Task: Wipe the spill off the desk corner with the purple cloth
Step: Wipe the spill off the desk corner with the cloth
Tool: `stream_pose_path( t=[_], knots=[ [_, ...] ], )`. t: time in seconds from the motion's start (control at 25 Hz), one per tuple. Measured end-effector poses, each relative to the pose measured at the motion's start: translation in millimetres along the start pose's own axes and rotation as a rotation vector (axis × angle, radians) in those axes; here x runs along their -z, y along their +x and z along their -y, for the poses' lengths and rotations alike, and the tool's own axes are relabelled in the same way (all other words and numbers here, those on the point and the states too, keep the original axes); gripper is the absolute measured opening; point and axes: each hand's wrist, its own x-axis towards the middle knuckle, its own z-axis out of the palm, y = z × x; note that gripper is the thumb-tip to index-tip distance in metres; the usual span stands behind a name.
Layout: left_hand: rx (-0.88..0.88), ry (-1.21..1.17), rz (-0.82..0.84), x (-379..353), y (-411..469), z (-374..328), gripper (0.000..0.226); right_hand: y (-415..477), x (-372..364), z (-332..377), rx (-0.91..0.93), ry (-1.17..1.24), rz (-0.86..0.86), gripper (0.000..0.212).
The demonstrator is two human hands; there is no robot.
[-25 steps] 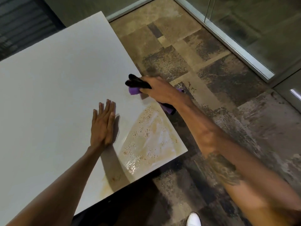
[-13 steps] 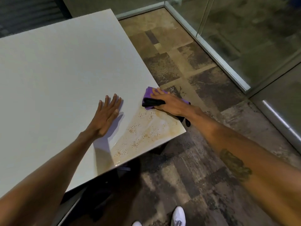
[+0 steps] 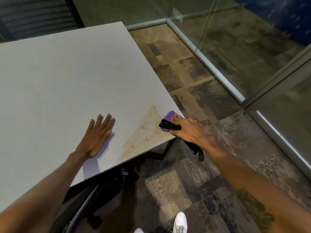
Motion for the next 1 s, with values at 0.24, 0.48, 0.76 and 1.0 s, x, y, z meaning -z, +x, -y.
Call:
stream_pose_path(
  t=[0.24,0.48,0.76,1.0],
  knots=[
    [0.052,0.112,-0.068,-7,-7,-10,0.063,-16,-44,55,-0.238,-0.016,-0.469,0.033],
    [0.06,0.179,-0.08,-8,-7,-13,0.064,1,-78,52,-0.246,0.563,-0.447,0.057],
    [0.262,0.222,-0.153,-16,-11,-20,0.059,65,-58,72,-0.302,0.446,-0.381,0.061],
    [0.261,0.179,-0.152,-14,-9,-17,0.061,116,-34,62,-0.084,0.49,-0.276,0.058]
  ],
)
